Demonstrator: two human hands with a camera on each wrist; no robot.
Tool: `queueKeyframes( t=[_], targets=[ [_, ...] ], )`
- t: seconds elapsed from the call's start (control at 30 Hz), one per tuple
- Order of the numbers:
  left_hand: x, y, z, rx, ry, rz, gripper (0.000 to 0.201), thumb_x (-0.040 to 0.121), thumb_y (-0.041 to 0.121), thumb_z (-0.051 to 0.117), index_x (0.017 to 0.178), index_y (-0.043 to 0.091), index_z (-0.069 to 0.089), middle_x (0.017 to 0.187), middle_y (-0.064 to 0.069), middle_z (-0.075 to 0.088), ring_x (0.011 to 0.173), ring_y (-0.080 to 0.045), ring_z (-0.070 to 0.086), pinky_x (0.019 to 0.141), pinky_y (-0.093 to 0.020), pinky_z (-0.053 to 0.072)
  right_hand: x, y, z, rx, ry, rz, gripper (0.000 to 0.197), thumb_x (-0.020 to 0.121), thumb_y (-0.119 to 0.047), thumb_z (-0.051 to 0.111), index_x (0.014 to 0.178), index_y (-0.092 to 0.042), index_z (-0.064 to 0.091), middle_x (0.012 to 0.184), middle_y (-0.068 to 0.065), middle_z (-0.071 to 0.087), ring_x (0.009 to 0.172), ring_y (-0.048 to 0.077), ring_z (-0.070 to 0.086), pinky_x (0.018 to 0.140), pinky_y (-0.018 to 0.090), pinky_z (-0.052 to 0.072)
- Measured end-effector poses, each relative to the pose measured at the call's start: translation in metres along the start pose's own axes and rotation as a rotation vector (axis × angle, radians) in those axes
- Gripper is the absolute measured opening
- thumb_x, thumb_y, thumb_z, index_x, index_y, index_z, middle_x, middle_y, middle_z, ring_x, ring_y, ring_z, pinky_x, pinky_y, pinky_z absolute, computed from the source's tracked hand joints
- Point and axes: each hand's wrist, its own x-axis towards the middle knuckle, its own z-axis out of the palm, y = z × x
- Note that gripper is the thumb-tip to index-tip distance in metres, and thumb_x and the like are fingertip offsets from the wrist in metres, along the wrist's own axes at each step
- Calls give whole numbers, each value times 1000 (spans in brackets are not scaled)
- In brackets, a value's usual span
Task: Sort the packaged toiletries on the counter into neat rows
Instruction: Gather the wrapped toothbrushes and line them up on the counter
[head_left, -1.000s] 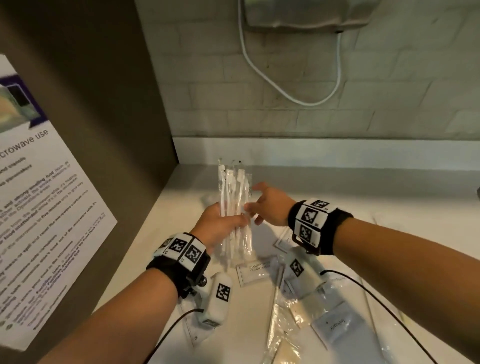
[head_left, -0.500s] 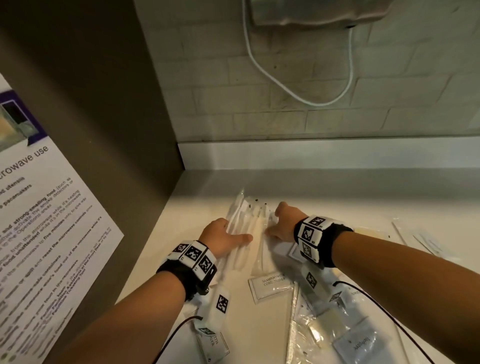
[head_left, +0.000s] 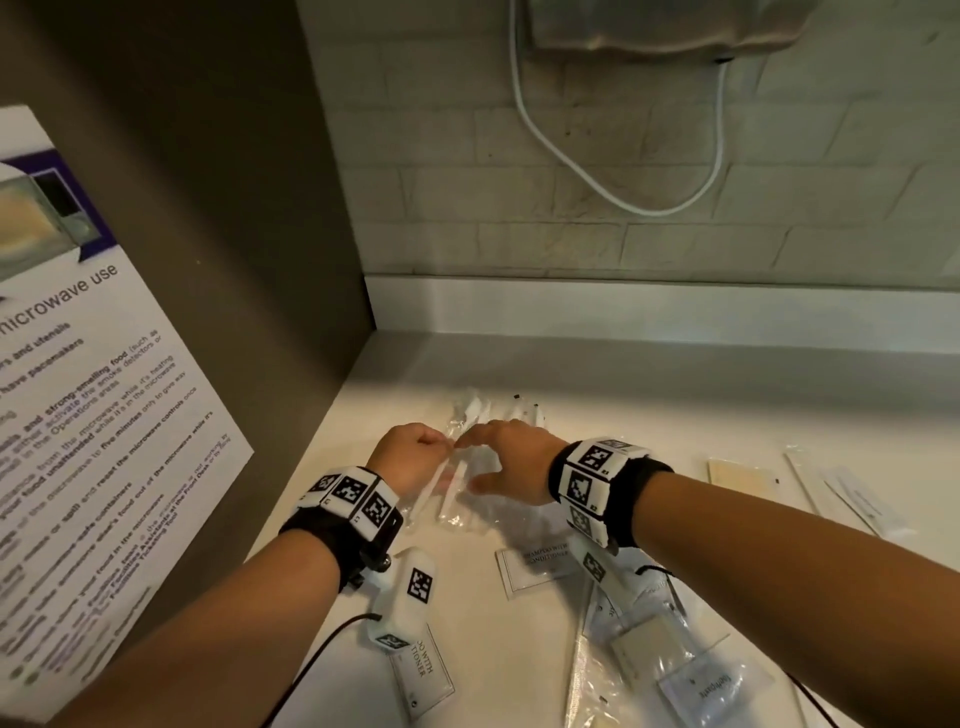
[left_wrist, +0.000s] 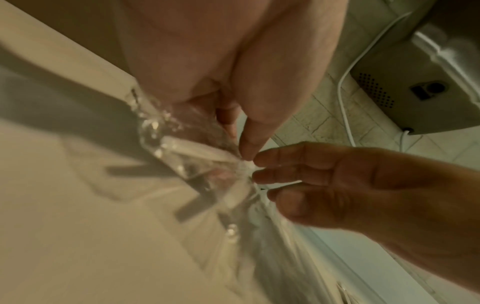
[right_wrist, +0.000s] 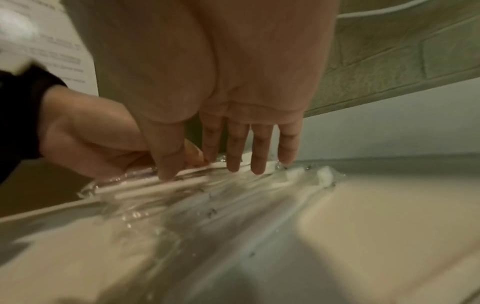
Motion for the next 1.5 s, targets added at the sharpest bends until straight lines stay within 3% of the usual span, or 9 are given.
queueKeyframes(
  t=[0.17,0.27,0.47,0.57,0.67,0.83,1.1,1.3,1.5],
  targets=[
    [-3,-2,-19,-57,116,5,7,91,12,63,95,6,61,72,-12,66,55,-22,60,70,-35,57,7,-1,5,-53,-28,-7,62,83,-39,68,139,-28,44,144,-1,42,124,24,51,103,42,43],
    [3,-13,-35,42,242,50,8,89,20,66,91,13,64,82,-7,66,74,-23,62,74,-27,54,11,-1,5,-72,-3,-44,66,84,-37,67,143,-27,39,148,0,35,129,24,45,107,41,38],
    [11,-25,-49,187,234,-32,9,85,26,73,82,20,66,92,-5,70,93,-27,66,92,-37,53,17,-18,9,-357,-128,-163,51,93,-42,46,144,-35,39,156,-6,30,148,24,11,115,57,-7],
    [9,-26,-50,238,218,-52,28,84,33,72,104,14,68,109,-2,71,103,-26,66,96,-35,52,23,-27,12,-299,-163,-198,51,93,-46,47,143,-35,41,156,-6,30,148,22,14,113,59,-10],
    [8,-28,-54,254,264,-4,40,84,30,71,120,14,61,122,-5,65,108,-24,63,94,-31,49,26,-32,14,-208,-134,-251,48,92,-43,51,139,-37,45,154,-8,33,145,17,24,116,58,-2],
    [2,-34,-60,389,174,93,19,82,14,72,99,22,69,105,-5,71,89,-18,66,89,-33,54,30,-32,12,-263,-81,-196,47,87,-40,57,133,-29,53,134,0,53,122,26,51,101,44,42],
    [5,-33,-65,457,195,110,25,85,10,69,108,19,71,109,-3,70,95,-16,65,82,-23,48,31,-37,16,-376,-125,-101,45,88,-52,48,122,-24,56,139,2,49,135,28,32,115,55,14],
    [-9,-15,-48,403,242,209,18,80,26,76,95,21,68,90,2,64,81,-16,63,77,-26,51,31,-29,6,-196,58,57,51,88,-50,56,127,-16,53,123,6,54,112,25,53,91,39,48],
    [-11,-7,-24,647,76,86,45,75,35,82,111,16,62,108,1,65,98,-19,65,87,-30,52,28,-21,11,-16,-89,198,60,83,-48,66,130,-19,45,120,5,60,103,24,60,87,35,51]
  ],
)
